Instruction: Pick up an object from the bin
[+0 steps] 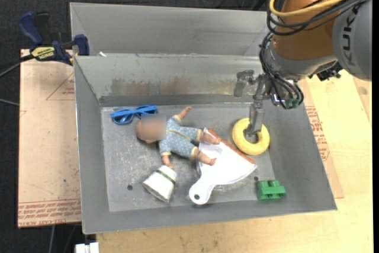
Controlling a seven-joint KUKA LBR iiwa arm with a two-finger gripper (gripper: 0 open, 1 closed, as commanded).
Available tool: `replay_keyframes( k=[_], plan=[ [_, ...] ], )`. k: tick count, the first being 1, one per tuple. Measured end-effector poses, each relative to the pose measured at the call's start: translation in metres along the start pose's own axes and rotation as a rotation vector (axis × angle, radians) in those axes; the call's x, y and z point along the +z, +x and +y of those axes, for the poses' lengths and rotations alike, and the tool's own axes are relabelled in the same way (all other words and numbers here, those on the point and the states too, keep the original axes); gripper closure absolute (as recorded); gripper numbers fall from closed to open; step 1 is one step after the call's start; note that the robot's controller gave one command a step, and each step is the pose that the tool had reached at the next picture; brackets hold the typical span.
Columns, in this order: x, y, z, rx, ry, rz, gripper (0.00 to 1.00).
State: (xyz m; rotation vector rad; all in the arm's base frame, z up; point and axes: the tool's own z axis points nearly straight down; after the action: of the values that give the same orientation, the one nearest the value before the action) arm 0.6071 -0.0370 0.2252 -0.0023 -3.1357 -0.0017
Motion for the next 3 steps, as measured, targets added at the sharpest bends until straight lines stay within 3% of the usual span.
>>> replay_keyframes(
  k=[1,2,3],
  plan=[
    [-0.005,-0.001,0.0,-0.001,0.001,-0.008,0.0],
    [0.024,0.001,0.003,-0.069,0.001,-0.013,0.0],
    [0.084,-0.008,0.036,-0.072,0.001,-0.013,0.0]
  ],
)
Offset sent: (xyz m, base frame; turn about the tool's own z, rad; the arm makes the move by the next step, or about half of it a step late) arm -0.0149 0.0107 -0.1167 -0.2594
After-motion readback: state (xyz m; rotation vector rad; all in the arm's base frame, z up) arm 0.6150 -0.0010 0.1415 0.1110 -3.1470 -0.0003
